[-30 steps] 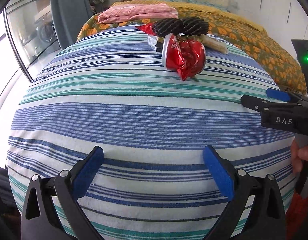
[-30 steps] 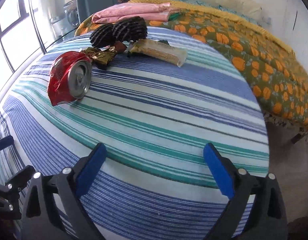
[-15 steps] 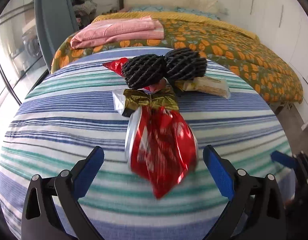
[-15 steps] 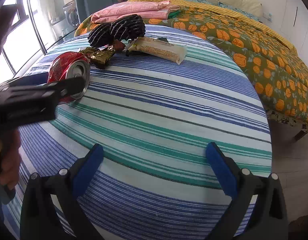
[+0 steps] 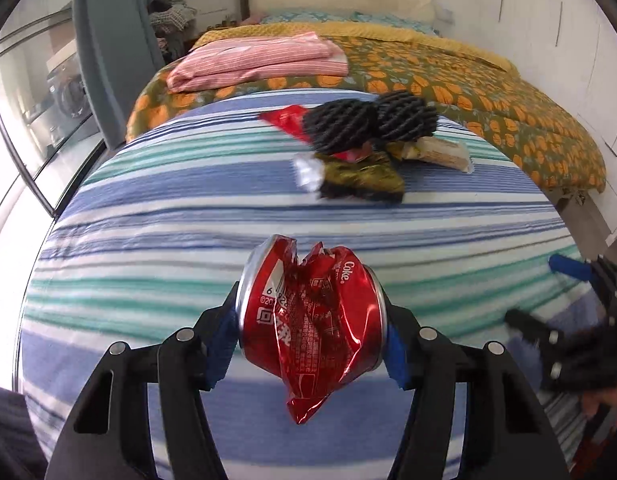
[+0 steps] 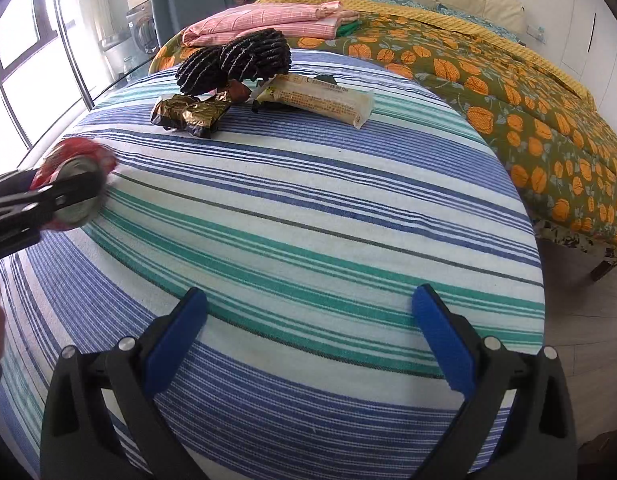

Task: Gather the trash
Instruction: 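Hold the Coke can in the left tool while the right tool grasps the snack bar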

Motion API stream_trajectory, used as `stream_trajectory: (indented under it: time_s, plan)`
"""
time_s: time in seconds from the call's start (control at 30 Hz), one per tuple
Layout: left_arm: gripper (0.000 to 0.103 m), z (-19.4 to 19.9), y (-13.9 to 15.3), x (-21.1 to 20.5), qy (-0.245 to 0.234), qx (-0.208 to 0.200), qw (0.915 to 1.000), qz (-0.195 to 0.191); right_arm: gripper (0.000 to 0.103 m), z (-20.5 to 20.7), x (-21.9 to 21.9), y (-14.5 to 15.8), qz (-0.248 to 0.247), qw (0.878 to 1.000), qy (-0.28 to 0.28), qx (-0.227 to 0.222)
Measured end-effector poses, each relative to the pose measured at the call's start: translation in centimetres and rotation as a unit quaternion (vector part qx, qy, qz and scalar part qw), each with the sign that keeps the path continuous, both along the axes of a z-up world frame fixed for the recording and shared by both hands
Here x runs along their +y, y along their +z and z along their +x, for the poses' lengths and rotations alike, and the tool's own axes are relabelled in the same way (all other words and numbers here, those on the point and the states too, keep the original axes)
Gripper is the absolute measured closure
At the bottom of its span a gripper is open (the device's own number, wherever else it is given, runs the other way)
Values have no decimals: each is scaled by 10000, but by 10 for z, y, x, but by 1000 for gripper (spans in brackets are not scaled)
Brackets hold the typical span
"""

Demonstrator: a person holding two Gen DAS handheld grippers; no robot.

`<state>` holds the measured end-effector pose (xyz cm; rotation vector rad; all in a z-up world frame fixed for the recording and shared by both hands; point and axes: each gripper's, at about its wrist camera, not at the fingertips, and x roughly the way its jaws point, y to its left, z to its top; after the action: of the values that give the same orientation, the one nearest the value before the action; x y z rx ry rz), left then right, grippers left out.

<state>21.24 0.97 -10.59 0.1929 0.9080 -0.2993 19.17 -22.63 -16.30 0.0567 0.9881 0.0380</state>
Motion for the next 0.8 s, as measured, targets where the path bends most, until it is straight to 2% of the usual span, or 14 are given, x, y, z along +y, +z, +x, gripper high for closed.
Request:
stream_trajectory:
  time_s: [0.1, 0.2, 0.27, 0.37, 0.47, 0.57, 0.67, 0.7, 0.8]
  plan:
    - [42, -10, -4, 24, 32, 89, 10000, 18, 5, 0, 0, 0, 2, 10000, 0, 0]
    - [41, -17, -12, 29, -13, 94, 9999, 117, 5, 0, 0, 0, 2, 10000, -1, 1]
    - [29, -19, -17, 28, 3, 100, 9998, 198, 5, 0, 0, 0, 2, 10000, 0, 1]
    - [18, -17, -23, 24, 53, 123, 9994, 327, 5, 0, 0, 0, 3, 10000, 0, 1]
    - [11, -15, -25, 26, 155, 95, 9992, 345, 5, 0, 0, 0, 4, 10000, 0, 1]
    - [5, -12, -28, 32, 261, 234, 9991, 220, 5, 0, 0, 0, 1, 10000, -1, 1]
    - [5, -11, -30, 37, 289, 313, 9990, 94, 4, 0, 0, 0, 22, 10000, 5, -3]
    - [5, -11, -30, 37, 296, 308, 9990, 92, 5, 1, 0, 1, 15, 10000, 61, -10]
    - [4, -11, -30, 38, 301, 312, 9990, 63, 5, 15, 0, 1, -36, 9967, 816, -46]
